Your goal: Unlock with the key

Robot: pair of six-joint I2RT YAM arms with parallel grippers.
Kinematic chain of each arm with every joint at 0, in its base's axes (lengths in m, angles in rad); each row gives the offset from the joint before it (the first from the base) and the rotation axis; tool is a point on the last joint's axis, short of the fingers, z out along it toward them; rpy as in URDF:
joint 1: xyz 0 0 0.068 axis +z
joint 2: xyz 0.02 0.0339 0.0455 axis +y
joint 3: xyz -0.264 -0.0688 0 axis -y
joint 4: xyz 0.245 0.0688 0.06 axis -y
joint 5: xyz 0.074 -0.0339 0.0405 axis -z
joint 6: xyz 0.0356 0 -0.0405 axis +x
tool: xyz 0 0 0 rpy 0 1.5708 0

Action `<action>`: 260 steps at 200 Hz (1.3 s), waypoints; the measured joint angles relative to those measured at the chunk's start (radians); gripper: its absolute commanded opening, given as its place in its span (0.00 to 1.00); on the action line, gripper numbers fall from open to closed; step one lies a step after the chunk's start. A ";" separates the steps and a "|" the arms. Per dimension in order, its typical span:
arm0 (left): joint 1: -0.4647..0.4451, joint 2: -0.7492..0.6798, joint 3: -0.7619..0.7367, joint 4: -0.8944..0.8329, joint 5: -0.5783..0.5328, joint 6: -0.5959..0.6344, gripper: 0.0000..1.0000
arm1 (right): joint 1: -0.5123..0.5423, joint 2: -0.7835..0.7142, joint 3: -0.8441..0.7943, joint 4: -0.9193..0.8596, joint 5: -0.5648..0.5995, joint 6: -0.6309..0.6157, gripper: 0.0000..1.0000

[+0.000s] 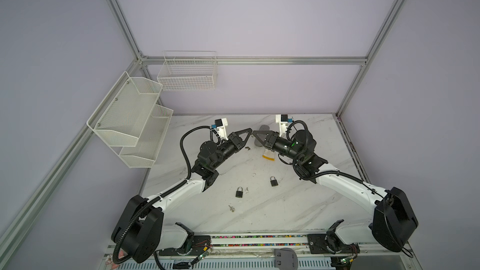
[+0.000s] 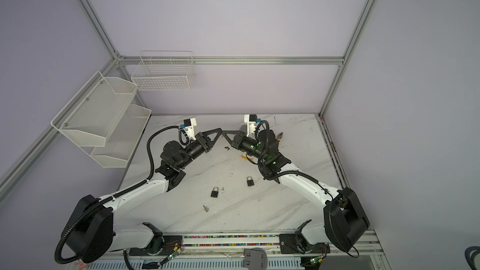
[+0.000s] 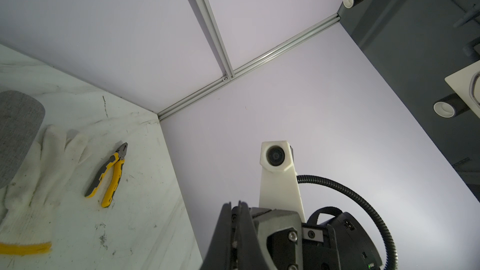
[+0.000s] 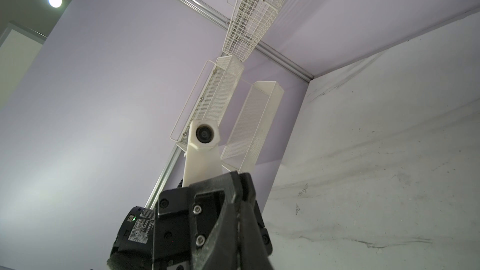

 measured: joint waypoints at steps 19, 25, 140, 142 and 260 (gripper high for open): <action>0.000 -0.004 0.004 -0.015 0.000 0.005 0.00 | 0.001 -0.005 0.000 -0.010 0.003 -0.014 0.07; 0.000 -0.006 0.005 -0.023 0.001 0.011 0.00 | 0.001 -0.007 0.000 -0.014 0.004 -0.017 0.13; 0.028 -0.048 0.296 -0.683 0.176 0.626 0.00 | -0.139 -0.115 -0.076 -0.065 -0.226 -0.193 0.41; 0.028 -0.048 0.296 -0.685 0.182 0.637 0.00 | -0.140 -0.114 -0.079 -0.065 -0.235 -0.195 0.41; 0.028 0.031 0.296 -0.634 0.348 0.733 0.00 | -0.159 -0.030 -0.111 0.039 -0.445 -0.212 0.38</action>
